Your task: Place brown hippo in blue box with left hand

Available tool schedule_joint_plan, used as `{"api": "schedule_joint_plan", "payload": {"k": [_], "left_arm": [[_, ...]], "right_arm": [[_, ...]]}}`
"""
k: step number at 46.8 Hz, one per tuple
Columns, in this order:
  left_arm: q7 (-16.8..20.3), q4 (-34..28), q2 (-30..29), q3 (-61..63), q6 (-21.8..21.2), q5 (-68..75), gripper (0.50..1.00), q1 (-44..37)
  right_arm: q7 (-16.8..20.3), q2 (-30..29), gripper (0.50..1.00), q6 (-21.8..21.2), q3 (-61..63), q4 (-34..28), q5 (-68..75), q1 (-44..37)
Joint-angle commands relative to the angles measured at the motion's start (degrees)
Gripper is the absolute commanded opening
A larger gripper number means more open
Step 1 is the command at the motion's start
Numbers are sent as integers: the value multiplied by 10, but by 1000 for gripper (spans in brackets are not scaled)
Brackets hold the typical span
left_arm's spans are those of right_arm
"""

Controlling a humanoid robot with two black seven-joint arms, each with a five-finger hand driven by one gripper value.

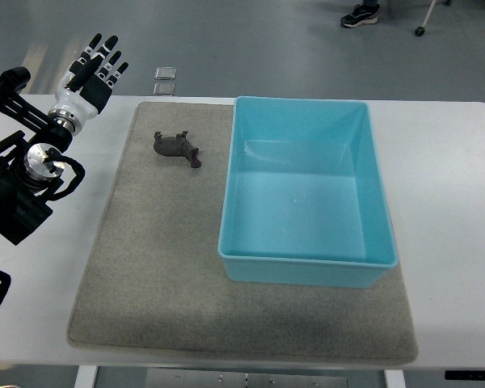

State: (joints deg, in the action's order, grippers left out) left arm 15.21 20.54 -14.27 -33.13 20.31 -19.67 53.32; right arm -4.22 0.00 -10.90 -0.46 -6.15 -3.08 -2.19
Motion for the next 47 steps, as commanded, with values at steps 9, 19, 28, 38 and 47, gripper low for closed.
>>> {"api": "schedule_joint_plan", "payload": {"k": [9, 19, 28, 38, 47], "left_arm": [[0, 10, -11, 0, 2, 0, 994, 0], [1, 46, -28, 32, 1, 38, 994, 2], [0, 80, -60, 33, 1, 126, 994, 13], [0, 102, -88, 34, 2, 227, 994, 13], [2, 115, -113, 75, 1, 342, 994, 32]], "right_arm": [[0, 0, 936, 0, 0, 0, 0, 0], [0, 0, 936, 0, 0, 0, 0, 0], [0, 0, 936, 0, 0, 0, 0, 0], [0, 0, 936, 0, 0, 0, 0, 0], [0, 0, 936, 0, 0, 0, 0, 0]]}}
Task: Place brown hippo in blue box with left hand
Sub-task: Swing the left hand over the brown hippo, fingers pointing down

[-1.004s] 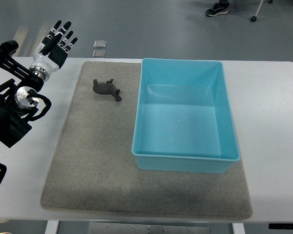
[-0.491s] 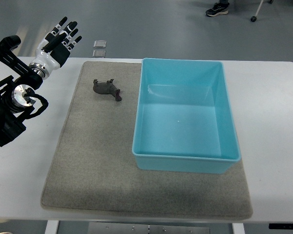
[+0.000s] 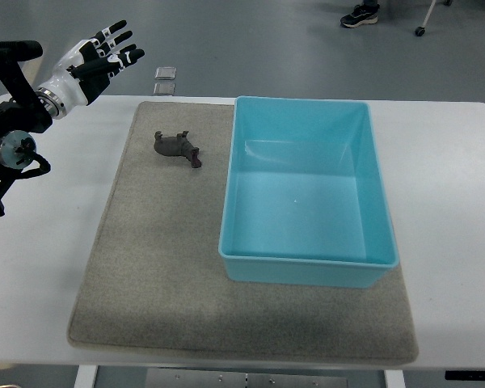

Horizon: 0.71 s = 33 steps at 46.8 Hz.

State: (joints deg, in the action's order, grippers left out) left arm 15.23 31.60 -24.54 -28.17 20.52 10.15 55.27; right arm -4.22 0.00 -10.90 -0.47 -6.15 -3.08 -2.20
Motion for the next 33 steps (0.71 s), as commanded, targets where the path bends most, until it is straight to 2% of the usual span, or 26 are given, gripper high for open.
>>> {"api": "schedule_joint_plan", "payload": {"k": [1, 19, 33], "left_arm": [[1, 5, -14, 34, -1, 57, 994, 18], [1, 43, -44, 82, 0, 110, 994, 37], [1, 50, -43, 129, -14, 303, 994, 65]], "right_arm": [[0, 0, 936, 0, -1, 0, 0, 0], [0, 0, 936, 0, 0, 0, 0, 0], [0, 0, 936, 0, 0, 0, 0, 0]]}}
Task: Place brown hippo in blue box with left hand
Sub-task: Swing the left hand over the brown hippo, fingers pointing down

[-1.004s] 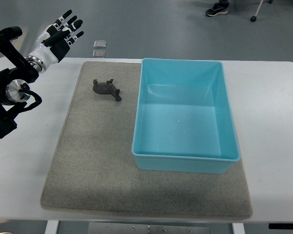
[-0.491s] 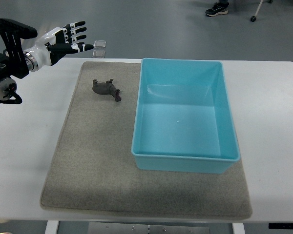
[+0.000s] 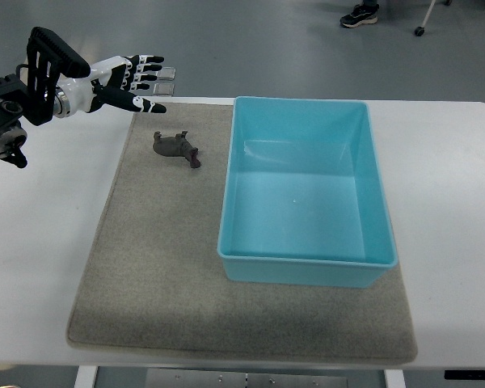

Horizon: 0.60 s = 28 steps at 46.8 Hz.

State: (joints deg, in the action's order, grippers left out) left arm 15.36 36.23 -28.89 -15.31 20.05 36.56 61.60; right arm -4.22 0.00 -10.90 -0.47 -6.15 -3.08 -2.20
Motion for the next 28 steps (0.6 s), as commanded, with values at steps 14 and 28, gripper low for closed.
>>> {"api": "schedule_joint_plan", "payload": {"k": [14, 28], "left_arm": [[-3, 60, -7, 5, -38, 142, 994, 5], [-5, 69, -7, 5, -51, 296, 994, 6]], "right_arm": [[0, 0, 936, 0, 0, 0, 0, 0], [0, 0, 936, 0, 0, 0, 0, 0]]}}
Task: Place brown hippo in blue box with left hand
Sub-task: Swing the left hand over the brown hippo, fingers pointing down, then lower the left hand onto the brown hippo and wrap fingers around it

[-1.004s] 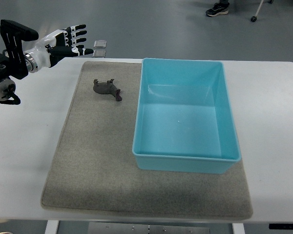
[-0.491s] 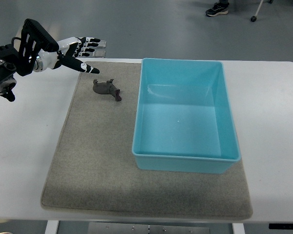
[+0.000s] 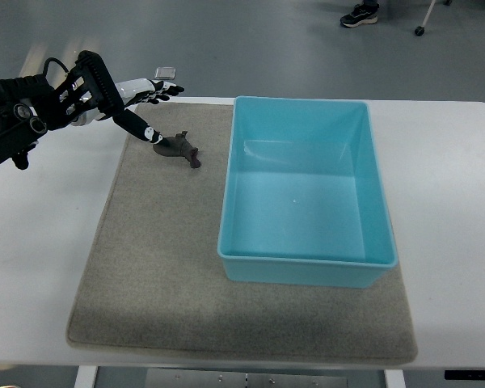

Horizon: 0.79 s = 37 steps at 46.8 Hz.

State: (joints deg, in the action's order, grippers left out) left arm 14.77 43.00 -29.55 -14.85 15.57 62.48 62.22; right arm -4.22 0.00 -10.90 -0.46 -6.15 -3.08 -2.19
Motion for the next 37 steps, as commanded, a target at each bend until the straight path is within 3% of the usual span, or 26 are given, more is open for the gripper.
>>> {"api": "schedule_joint_plan", "payload": {"k": [1, 17, 37], "left_arm": [[1, 4, -1, 0, -7, 48, 994, 0], [3, 38, 3, 0, -41, 186, 994, -2], [21, 39, 7, 28, -41, 192, 988, -3]], "right_arm": [[0, 0, 936, 0, 0, 0, 0, 0], [0, 0, 936, 0, 0, 0, 0, 0], [0, 0, 936, 0, 0, 0, 0, 0]]}}
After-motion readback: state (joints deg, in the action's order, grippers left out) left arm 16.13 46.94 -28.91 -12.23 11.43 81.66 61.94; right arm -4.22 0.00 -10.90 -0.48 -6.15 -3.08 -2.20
